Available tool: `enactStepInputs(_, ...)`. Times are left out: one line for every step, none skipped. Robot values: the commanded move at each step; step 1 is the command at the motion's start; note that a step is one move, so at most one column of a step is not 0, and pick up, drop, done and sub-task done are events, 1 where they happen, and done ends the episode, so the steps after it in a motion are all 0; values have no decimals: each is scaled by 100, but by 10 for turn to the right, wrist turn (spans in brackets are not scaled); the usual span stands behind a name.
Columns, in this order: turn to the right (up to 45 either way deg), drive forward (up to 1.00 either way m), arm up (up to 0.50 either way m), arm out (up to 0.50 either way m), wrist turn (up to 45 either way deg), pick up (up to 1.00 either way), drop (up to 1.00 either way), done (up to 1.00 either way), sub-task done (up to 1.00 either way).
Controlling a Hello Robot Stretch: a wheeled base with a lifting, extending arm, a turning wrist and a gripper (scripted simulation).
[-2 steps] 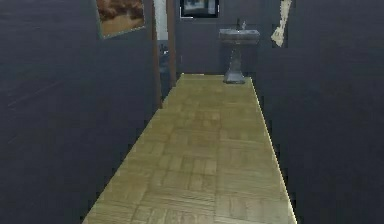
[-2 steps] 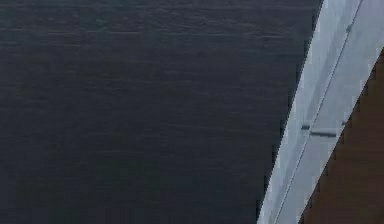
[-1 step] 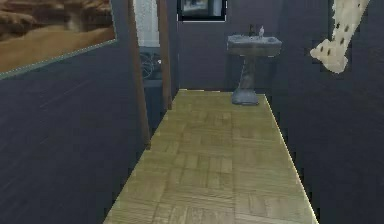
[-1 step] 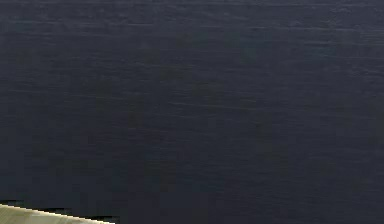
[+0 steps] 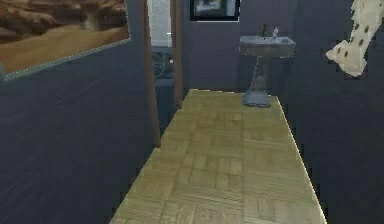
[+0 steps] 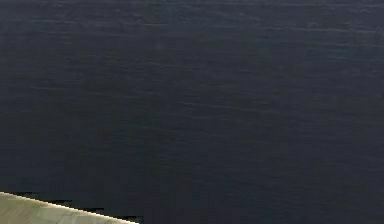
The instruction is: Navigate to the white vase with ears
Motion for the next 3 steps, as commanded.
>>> enactStepInputs(0,100,0,0,0,0,0,0,0)
enactStepInputs(0,90,0,0,0,0,0,0,0)
enactStepInputs(-210,0,0,0,0,0,0,0,0)
